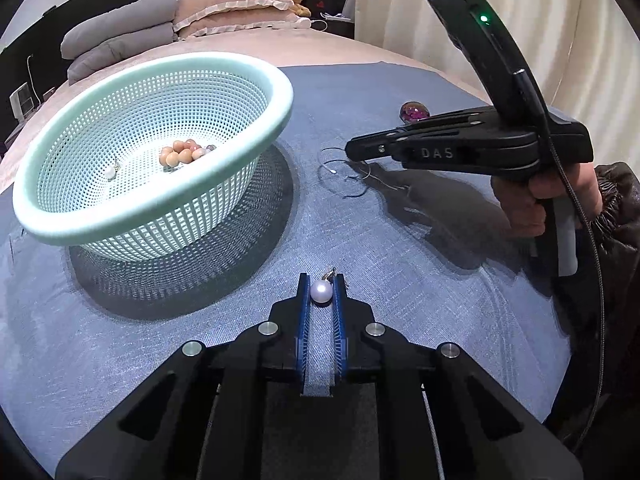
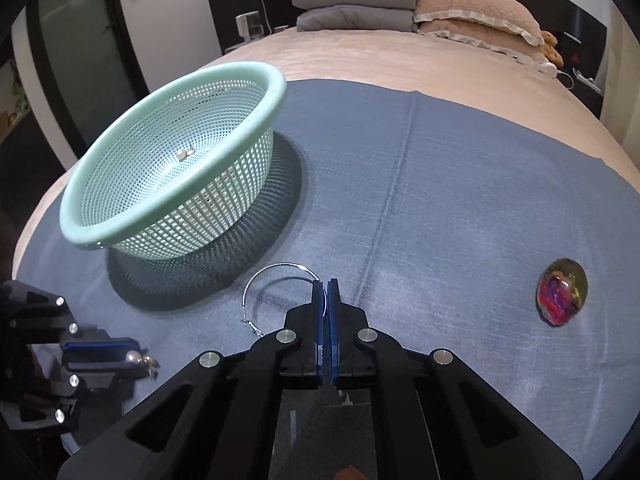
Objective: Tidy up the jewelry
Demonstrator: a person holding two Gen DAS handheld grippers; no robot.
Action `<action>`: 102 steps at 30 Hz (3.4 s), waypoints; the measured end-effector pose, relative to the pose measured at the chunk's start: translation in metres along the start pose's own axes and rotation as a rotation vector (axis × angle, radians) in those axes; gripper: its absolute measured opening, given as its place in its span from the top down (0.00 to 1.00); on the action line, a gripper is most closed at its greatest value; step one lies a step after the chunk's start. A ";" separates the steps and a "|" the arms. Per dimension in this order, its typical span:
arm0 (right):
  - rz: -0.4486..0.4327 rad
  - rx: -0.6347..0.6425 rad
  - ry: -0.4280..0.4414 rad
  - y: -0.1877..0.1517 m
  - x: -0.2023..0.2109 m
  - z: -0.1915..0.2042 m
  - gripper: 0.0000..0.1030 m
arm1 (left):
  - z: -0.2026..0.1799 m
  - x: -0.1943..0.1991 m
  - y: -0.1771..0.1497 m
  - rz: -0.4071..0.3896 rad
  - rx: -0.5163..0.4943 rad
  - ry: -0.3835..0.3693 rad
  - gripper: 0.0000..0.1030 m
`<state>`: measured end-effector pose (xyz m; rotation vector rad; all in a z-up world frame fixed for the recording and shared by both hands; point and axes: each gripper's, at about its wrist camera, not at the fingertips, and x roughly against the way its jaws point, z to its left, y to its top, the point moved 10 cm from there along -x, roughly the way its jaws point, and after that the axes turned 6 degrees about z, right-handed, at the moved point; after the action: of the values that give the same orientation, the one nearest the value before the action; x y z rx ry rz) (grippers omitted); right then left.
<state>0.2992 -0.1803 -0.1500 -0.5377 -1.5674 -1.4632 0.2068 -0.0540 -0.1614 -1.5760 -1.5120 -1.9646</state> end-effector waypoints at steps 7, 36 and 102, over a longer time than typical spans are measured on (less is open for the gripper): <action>-0.046 0.009 -0.045 -0.007 0.036 -0.006 0.98 | 0.000 0.015 -0.003 -0.018 0.001 0.016 0.89; -0.075 0.058 -0.051 0.024 0.065 0.014 0.43 | 0.093 0.105 0.092 -0.225 0.016 0.171 0.89; -0.124 0.071 -0.038 0.101 0.043 0.063 0.21 | 0.132 0.078 0.080 -0.187 0.107 0.198 0.48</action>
<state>0.3388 -0.1108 -0.0518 -0.4357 -1.7022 -1.4902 0.3094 0.0461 -0.0652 -1.1979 -1.7018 -2.0275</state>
